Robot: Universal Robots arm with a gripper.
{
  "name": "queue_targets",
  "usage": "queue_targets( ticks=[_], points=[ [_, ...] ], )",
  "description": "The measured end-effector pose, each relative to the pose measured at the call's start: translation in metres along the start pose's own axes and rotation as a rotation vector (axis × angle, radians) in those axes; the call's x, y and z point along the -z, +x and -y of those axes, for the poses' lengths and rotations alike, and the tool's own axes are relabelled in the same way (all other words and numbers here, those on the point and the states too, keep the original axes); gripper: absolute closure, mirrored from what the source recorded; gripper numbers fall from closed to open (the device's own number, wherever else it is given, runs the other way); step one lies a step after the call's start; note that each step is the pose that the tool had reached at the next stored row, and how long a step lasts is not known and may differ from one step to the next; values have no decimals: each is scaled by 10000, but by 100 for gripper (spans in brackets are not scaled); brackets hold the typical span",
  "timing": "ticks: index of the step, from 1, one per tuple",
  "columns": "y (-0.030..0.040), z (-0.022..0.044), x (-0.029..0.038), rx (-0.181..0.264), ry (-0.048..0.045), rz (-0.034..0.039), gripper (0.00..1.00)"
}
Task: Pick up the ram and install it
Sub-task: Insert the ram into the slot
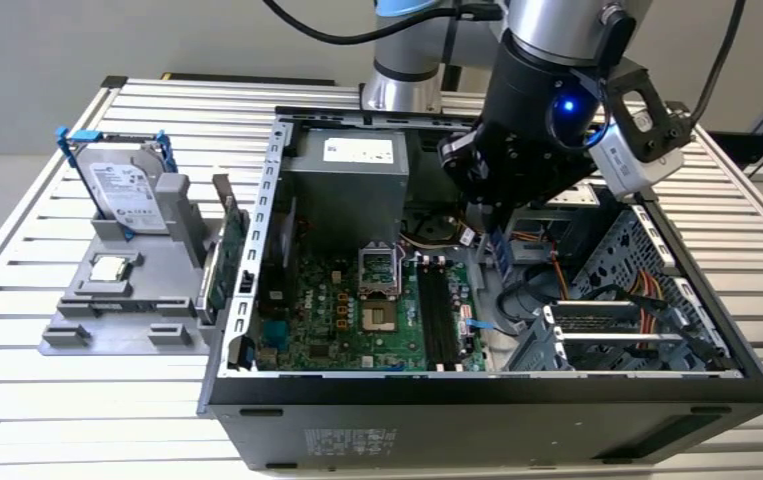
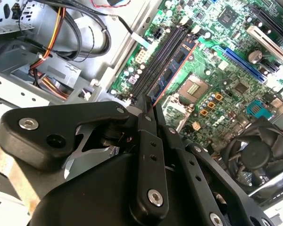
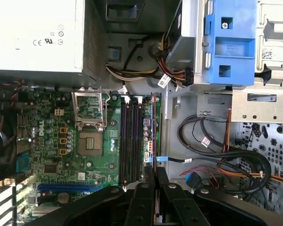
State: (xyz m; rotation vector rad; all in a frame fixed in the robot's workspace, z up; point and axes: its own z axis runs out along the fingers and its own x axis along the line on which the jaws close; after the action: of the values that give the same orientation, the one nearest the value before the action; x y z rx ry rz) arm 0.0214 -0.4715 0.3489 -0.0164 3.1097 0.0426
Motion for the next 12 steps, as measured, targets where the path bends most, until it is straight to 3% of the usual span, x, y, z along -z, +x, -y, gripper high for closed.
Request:
queue_targets(
  ticks=[12],
  points=[
    [1,1,-44,1,-1,7,100]
  ],
)
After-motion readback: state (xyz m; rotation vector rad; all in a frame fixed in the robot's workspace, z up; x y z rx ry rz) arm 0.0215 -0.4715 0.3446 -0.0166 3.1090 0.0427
